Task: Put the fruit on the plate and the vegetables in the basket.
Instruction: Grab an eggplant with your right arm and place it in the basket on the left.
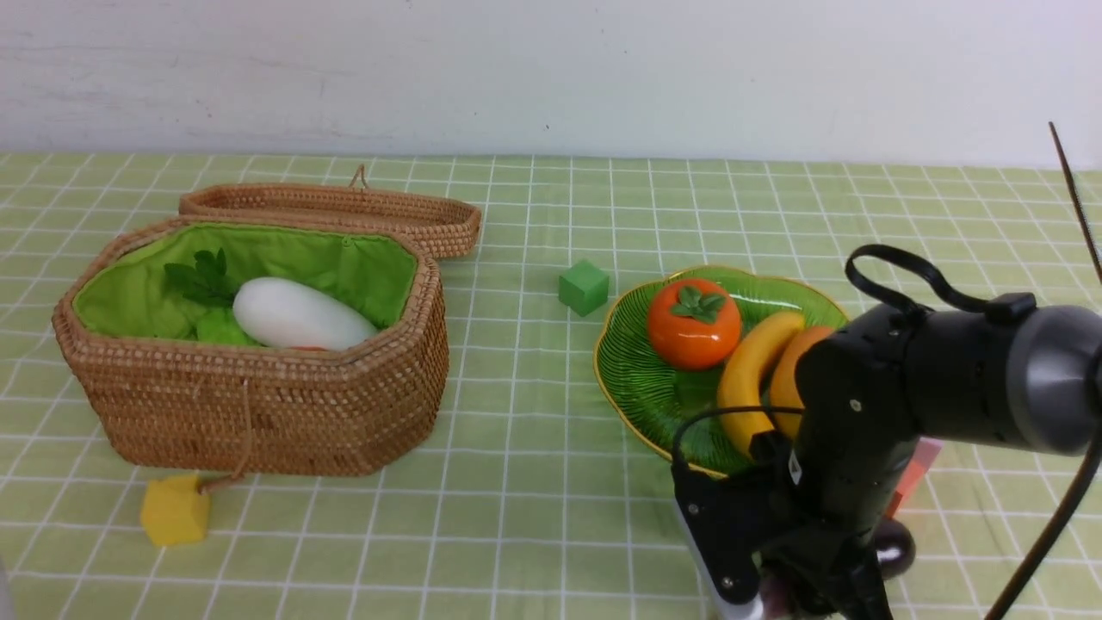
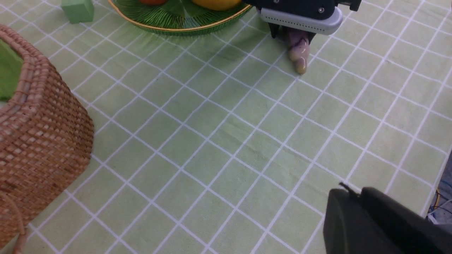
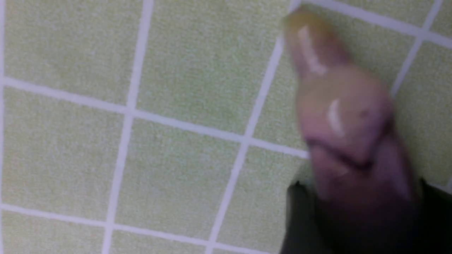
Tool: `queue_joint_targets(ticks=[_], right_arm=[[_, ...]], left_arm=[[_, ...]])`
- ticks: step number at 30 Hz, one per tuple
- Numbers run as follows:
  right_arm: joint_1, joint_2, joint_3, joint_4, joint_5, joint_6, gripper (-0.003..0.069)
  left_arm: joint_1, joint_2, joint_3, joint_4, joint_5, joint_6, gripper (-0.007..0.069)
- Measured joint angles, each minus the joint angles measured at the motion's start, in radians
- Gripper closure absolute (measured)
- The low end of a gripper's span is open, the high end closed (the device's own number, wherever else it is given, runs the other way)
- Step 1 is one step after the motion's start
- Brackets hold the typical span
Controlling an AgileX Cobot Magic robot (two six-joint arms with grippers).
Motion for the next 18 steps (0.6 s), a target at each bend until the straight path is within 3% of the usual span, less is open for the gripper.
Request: queue_joint_targets(ticks=[7, 10, 16, 18], right_arm=[[0.002, -0.005, 0.000, 0.029, 0.002, 0.000, 0.0309], [0.047, -0.051, -0.020, 0.075, 0.045, 0.031, 0.0309], [0.197, -0.122, -0.196, 0.156, 0.105, 0.347, 0.0309], [0.269, -0.119, -0.366, 0.161, 0.115, 0.529, 0.0309]], left_arm=[[0.000, 0.000, 0.000, 0.015, -0.002, 0.000, 0.0587], [0.000, 0.000, 0.000, 0.017, -0.016, -0.004, 0.0596], [0.000, 0.000, -0.022, 0.086, -0.045, -0.103, 0.0625], [0.000, 0.000, -0.061, 0.193, -0.053, -0.218, 0.0637]])
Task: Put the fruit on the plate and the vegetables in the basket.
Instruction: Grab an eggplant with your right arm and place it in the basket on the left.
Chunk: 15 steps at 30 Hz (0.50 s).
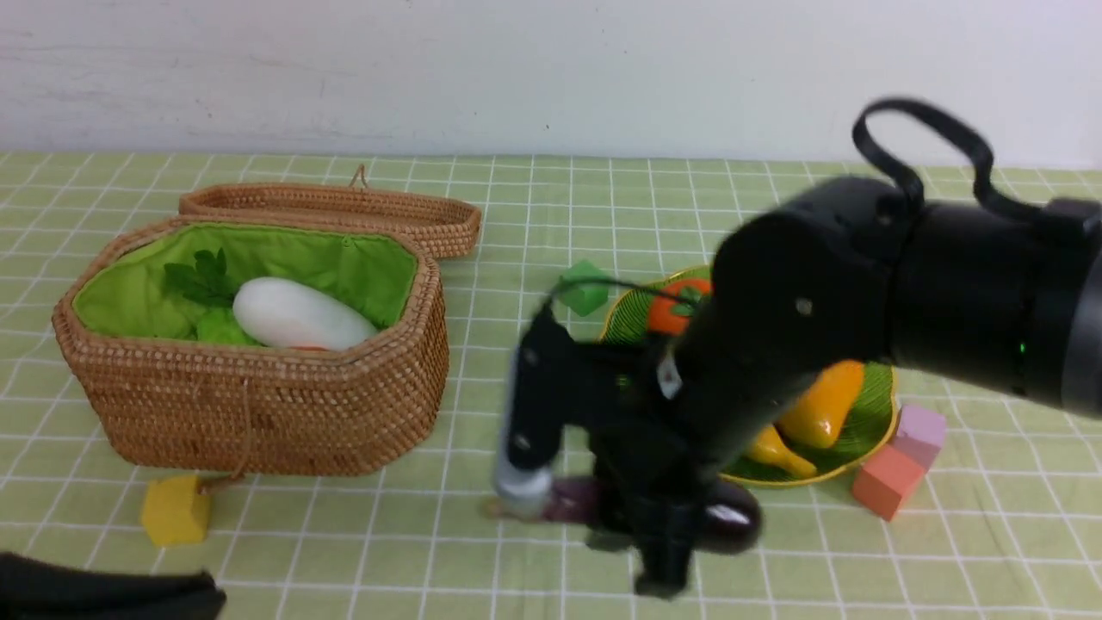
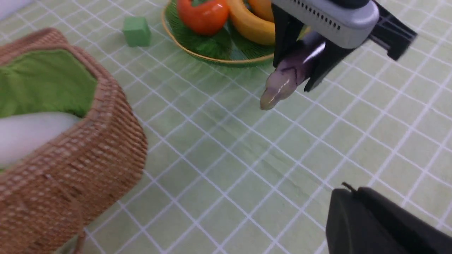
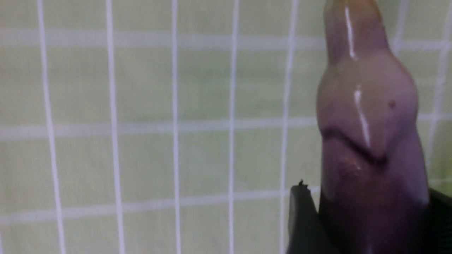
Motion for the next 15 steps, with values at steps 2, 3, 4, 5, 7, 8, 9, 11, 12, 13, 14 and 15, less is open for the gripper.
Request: queue_joint_targets(ticks=[2, 3, 4, 5, 7, 8, 9, 11, 12, 13, 14, 15], right_arm=[[0.019, 0.018, -0.110, 0.007, -0.006, 0.081, 0.0309], [0.022, 0.034, -0.168, 0.013, -0.017, 0.113, 0.0309], [0.023, 0.050, -0.211, 0.019, -0.036, 0.135, 0.0309], [0.023, 0.054, -0.221, 0.019, -0.036, 0.135, 0.0309], [0.021, 0.124, -0.341, 0.040, -0.132, 0.160, 0.0309], [0.021, 0.150, -0.373, 0.053, -0.180, 0.165, 0.0309], [0.021, 0.184, -0.412, 0.069, -0.233, 0.167, 0.0309], [0.021, 0.265, -0.491, 0.096, -0.348, 0.167, 0.0309], [0.021, 0.272, -0.497, 0.100, -0.373, 0.167, 0.0309], [0.022, 0.339, -0.551, 0.113, -0.472, 0.168, 0.0309], [0.022, 0.375, -0.575, 0.118, -0.535, 0.168, 0.0309], [0.022, 0.403, -0.591, 0.121, -0.597, 0.168, 0.0309]], left_arm=[[0.000, 0.000, -0.034, 0.112, 0.000, -0.108, 0.0637], [0.000, -0.001, -0.048, 0.161, 0.000, -0.169, 0.0637], [0.000, -0.005, -0.065, 0.226, 0.001, -0.233, 0.0637], [0.000, -0.004, -0.068, 0.240, 0.001, -0.233, 0.0637], [0.000, -0.026, -0.100, 0.420, 0.006, -0.409, 0.0637], [0.000, -0.038, -0.104, 0.477, 0.008, -0.480, 0.0637], [0.000, -0.054, -0.107, 0.535, 0.012, -0.536, 0.0637], [0.000, -0.092, -0.110, 0.677, 0.020, -0.687, 0.0637], [0.000, -0.095, -0.110, 0.700, 0.020, -0.699, 0.0637], [0.000, -0.122, -0.110, 0.771, 0.024, -0.790, 0.0637], [0.000, -0.139, -0.110, 0.802, 0.024, -0.824, 0.0637], [0.000, -0.155, -0.110, 0.825, 0.025, -0.846, 0.0637]])
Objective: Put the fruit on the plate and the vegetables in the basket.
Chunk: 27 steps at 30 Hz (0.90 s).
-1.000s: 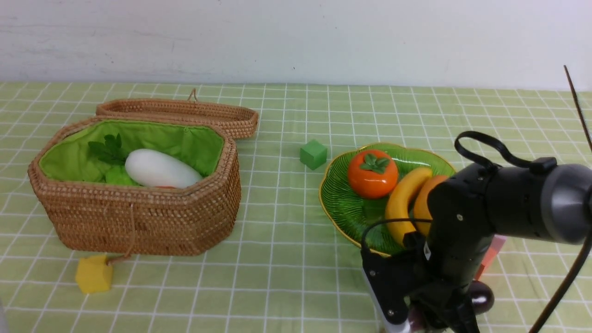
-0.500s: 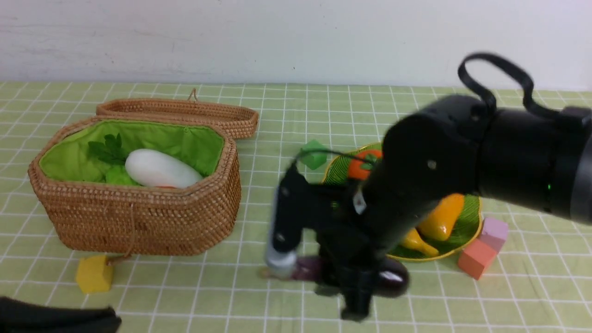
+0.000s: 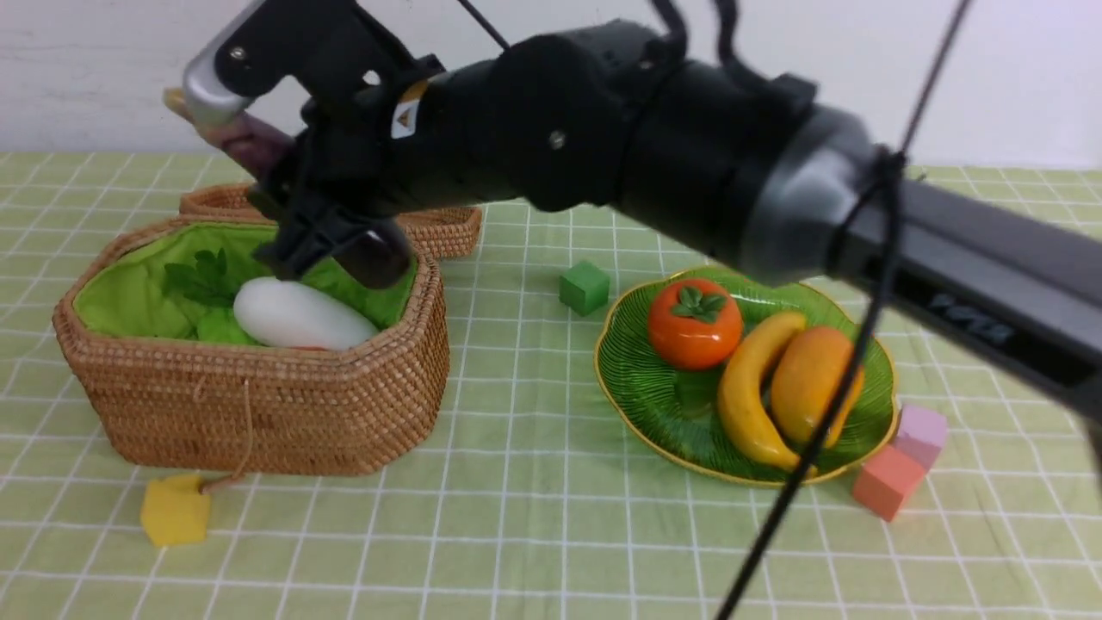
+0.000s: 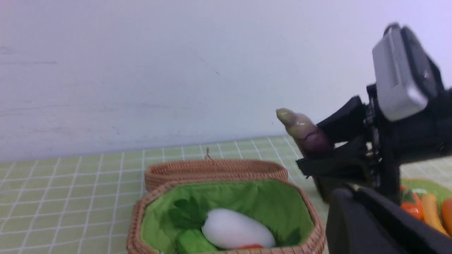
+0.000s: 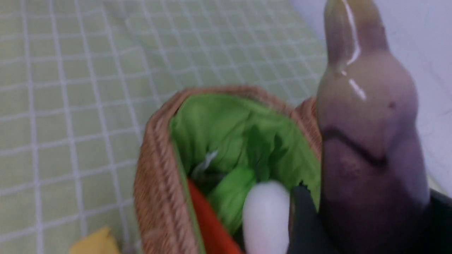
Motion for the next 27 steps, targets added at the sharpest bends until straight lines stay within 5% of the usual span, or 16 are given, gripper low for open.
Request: queue_joint_targets(ticks=[9, 15, 18, 22, 25, 26, 27], right_arm=[[0.000, 0.180, -0.057, 0.007, -0.220, 0.000, 0.0294], [0.000, 0.189, -0.060, -0.015, -0.192, 0.000, 0.0018], [0.000, 0.172, -0.062, -0.018, -0.109, 0.015, -0.0012], [0.000, 0.099, -0.062, -0.016, 0.134, 0.118, 0.0060], [0.000, -0.014, -0.063, -0.040, 0.442, 0.266, 0.0223], [-0.001, -0.014, -0.063, -0.043, 0.462, 0.274, 0.0223], [-0.002, -0.072, -0.067, -0.064, 0.598, 0.321, 0.0320]], left_arm=[[0.000, -0.030, -0.005, 0.018, 0.030, -0.025, 0.0637], [0.000, -0.031, -0.005, 0.015, 0.037, -0.025, 0.0637], [0.000, -0.031, -0.005, 0.015, 0.038, -0.025, 0.0637], [0.000, -0.031, -0.005, 0.005, 0.038, -0.025, 0.0637], [0.000, -0.031, -0.005, -0.052, 0.027, -0.014, 0.0637], [0.000, -0.031, -0.005, -0.058, 0.024, -0.009, 0.0637], [0.000, -0.035, 0.003, -0.097, -0.006, 0.021, 0.0637]])
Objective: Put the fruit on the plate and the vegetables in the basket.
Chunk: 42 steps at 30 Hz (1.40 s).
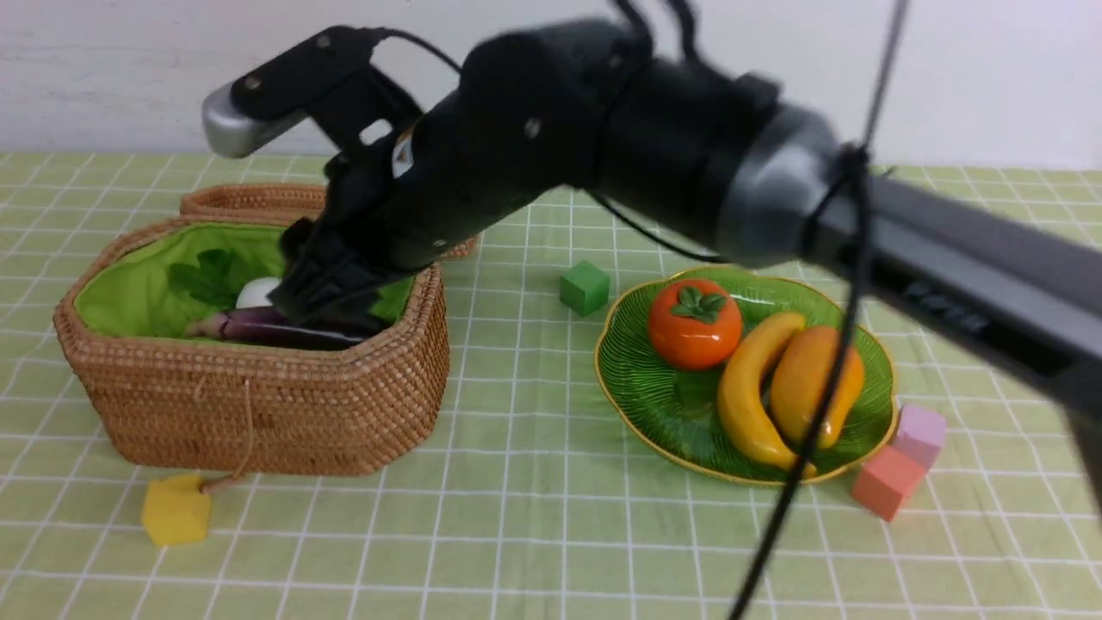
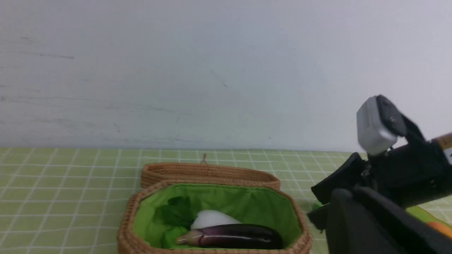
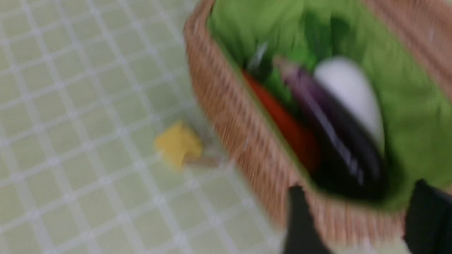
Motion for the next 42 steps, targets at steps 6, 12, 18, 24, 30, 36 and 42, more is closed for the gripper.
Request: queue_joint_targets(ticks=[6, 12, 18, 24, 30, 36, 42], right_arm=[[-0.007, -0.145, -0.002, -0.043, 0.319, 0.082, 0.0665], [-0.007, -0.322, 0.147, -0.075, 0.333, 0.200, 0.0668], [-0.007, -0.589, 0.502, -0.081, 0.335, 0.327, 0.0662], [-0.007, -0.797, 0.779, -0.088, 0.337, 0.459, 0.0659], [-0.007, -0.930, 0.915, -0.099, 0.337, 0.494, 0.0657], [-0.007, -0.943, 0.925, -0.100, 0.335, 0.495, 0.0649], [-0.007, -0.947, 0.928, -0.133, 0.335, 0.492, 0.0648]], left_arm=[[0.000, -0.079, 0.127, -0.169, -0.171, 0.100, 0.0637], [0.000, -0.248, 0.298, -0.313, -0.258, 0.111, 0.0637], [0.000, -0.323, 0.411, -0.334, -0.289, 0.111, 0.0637], [0.000, -0.323, 0.456, -0.337, -0.289, 0.111, 0.0637], [0.000, -0.323, 0.489, -0.338, -0.286, 0.111, 0.0637], [0.000, -0.323, 0.494, -0.339, -0.244, 0.111, 0.0637], [0.000, -0.323, 0.497, -0.339, -0.190, 0.112, 0.0637]])
